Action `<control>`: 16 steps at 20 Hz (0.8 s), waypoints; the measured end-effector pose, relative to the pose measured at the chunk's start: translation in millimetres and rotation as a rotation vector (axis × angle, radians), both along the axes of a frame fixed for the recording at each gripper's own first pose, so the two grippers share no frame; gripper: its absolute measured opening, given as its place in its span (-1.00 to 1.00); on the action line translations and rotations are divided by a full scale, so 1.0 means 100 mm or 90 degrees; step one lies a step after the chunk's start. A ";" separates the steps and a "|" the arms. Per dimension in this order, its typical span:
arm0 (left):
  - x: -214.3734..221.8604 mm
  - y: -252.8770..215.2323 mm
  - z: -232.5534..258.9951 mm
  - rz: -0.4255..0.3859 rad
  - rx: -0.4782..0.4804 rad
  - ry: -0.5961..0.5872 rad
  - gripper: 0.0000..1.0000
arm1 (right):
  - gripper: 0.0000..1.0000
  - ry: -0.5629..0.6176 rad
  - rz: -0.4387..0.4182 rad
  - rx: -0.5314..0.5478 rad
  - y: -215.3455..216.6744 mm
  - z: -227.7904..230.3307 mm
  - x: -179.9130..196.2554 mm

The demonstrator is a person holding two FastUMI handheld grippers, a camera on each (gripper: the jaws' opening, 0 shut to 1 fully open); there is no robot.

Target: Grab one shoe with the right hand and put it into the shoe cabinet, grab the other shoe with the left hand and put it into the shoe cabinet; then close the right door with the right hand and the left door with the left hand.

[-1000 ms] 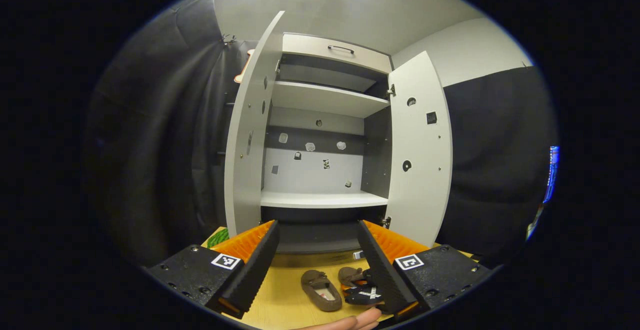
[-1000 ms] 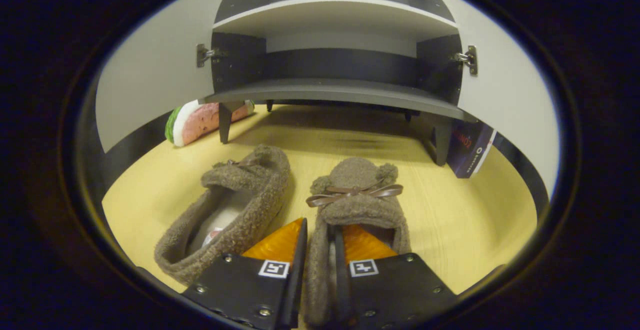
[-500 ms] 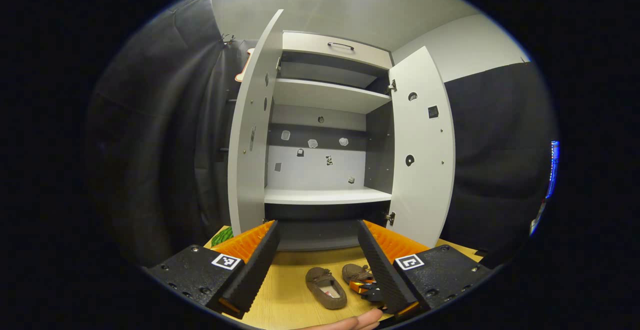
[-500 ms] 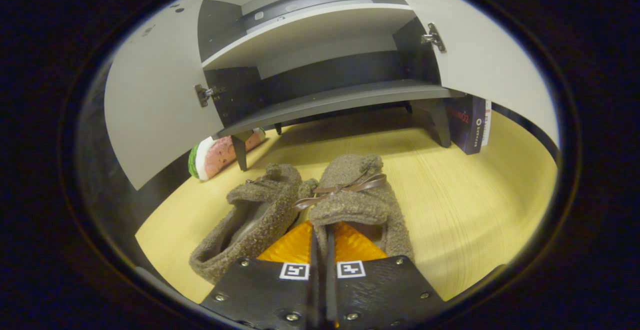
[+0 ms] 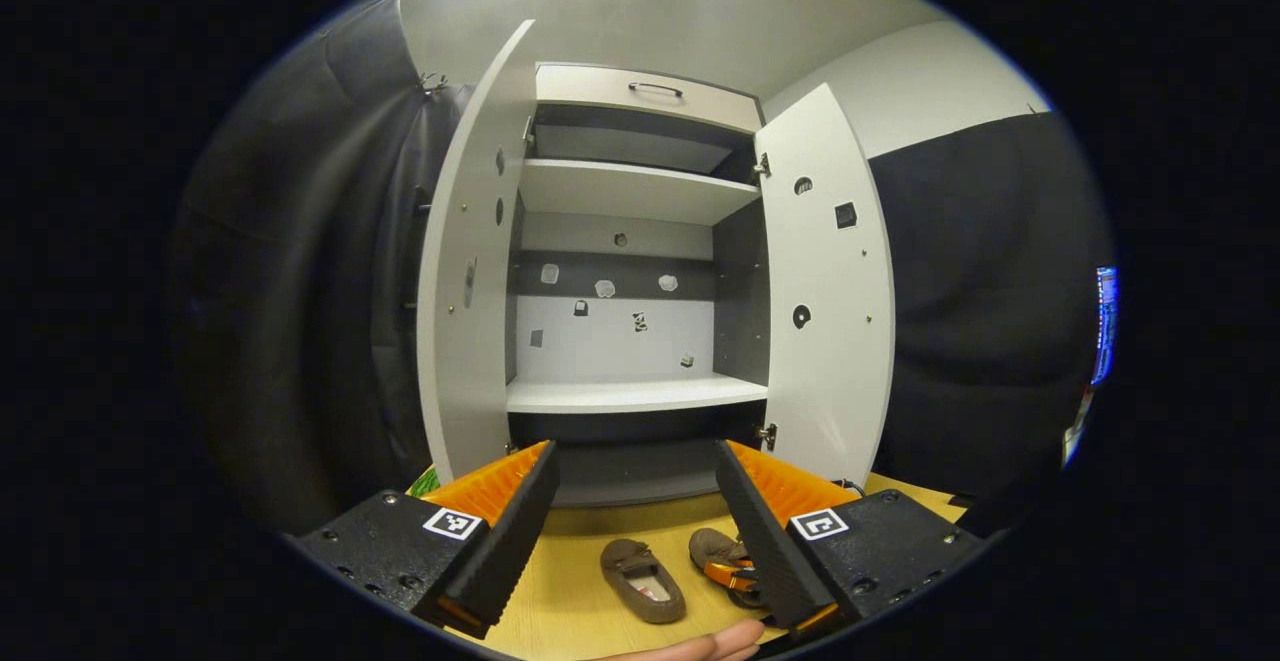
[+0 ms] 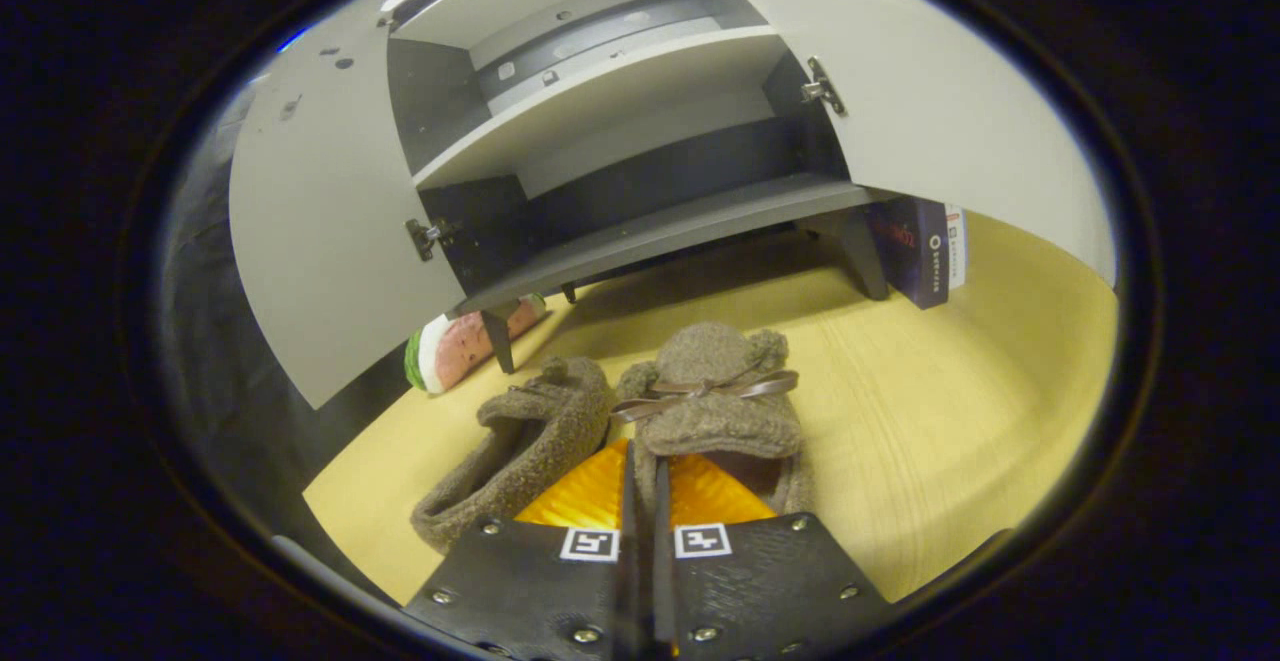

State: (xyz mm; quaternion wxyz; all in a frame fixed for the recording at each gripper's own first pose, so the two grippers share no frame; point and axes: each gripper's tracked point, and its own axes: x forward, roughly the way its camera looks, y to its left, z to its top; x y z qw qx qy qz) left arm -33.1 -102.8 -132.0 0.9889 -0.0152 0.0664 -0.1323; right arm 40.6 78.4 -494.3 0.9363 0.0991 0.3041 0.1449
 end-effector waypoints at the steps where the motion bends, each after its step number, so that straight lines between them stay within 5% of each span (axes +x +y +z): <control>1: 0.01 -0.04 0.02 -0.002 -0.002 -0.004 0.93 | -0.88 -0.009 0.000 0.008 0.00 0.04 -0.02; 9: 0.15 -0.13 0.04 0.001 -0.039 -0.021 0.92 | -0.88 -0.026 -0.002 0.041 -0.09 0.19 -0.08; 16: 0.16 0.05 -0.21 0.004 -0.047 0.017 0.93 | -0.89 -0.115 0.036 0.026 0.06 1.00 -0.11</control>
